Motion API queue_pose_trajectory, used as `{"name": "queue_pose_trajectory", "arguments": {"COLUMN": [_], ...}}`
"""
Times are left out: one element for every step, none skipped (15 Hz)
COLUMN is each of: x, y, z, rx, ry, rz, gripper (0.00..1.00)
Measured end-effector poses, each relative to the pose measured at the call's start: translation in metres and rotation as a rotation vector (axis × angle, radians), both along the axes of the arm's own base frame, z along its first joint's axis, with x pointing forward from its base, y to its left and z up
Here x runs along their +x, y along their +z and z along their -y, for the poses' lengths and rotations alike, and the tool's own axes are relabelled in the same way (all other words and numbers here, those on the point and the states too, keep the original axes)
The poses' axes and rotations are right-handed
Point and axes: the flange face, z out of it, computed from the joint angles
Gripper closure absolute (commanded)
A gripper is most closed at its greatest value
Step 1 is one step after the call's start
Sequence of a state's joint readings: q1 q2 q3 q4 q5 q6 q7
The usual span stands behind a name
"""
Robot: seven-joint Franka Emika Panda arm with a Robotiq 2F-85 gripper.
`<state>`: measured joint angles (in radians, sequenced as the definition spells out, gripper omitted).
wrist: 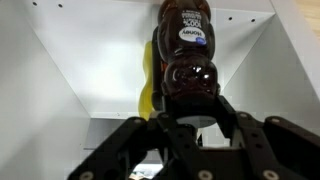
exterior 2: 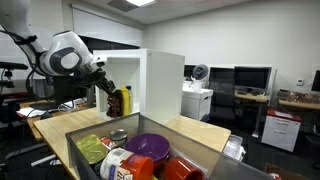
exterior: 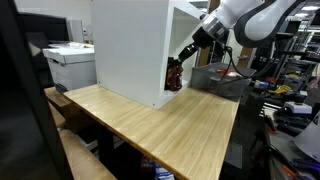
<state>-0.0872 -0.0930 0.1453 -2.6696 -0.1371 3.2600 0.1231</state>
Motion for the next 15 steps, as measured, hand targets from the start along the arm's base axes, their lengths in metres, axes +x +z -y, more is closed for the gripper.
{"name": "queue_pose_trajectory", "arguments": {"x": [-0.001,-0.002,-0.002,-0.003,-0.003,-0.003,-0.004,-0.004,-0.004,-0.005,-0.005,-0.005,-0.007,-0.008,-0.009], "y": [0.0,-0.001,-0.001,-0.001,-0.001,-0.001,-0.002,-0.002,-0.003,-0.005,-0.003,-0.001,0.004,0.006,0.008], "z": [0.0,0.0,0.0,0.0,0.0,0.0,-0.001,-0.001,0.0,0.0,0.0,0.0,-0.001,-0.002,-0.003], "rx": [0.002,0.003,0.003,0.004,0.004,0.004,0.004,0.004,0.001,-0.006,-0.015,-0.027,-0.05,-0.055,-0.062], "ry": [0.0,0.001,0.001,0.002,0.002,0.003,0.004,0.004,0.003,0.003,0.004,0.006,0.013,0.013,0.015], "rz": [0.007,0.01,0.012,0.015,0.017,0.017,0.015,0.015,0.005,-0.022,-0.039,-0.062,-0.096,-0.101,-0.113], "gripper": [0.81,0.81,0.81,0.81,0.81,0.81,0.81,0.81,0.81,0.81,0.81,0.81,0.81,0.81,0.81]}}
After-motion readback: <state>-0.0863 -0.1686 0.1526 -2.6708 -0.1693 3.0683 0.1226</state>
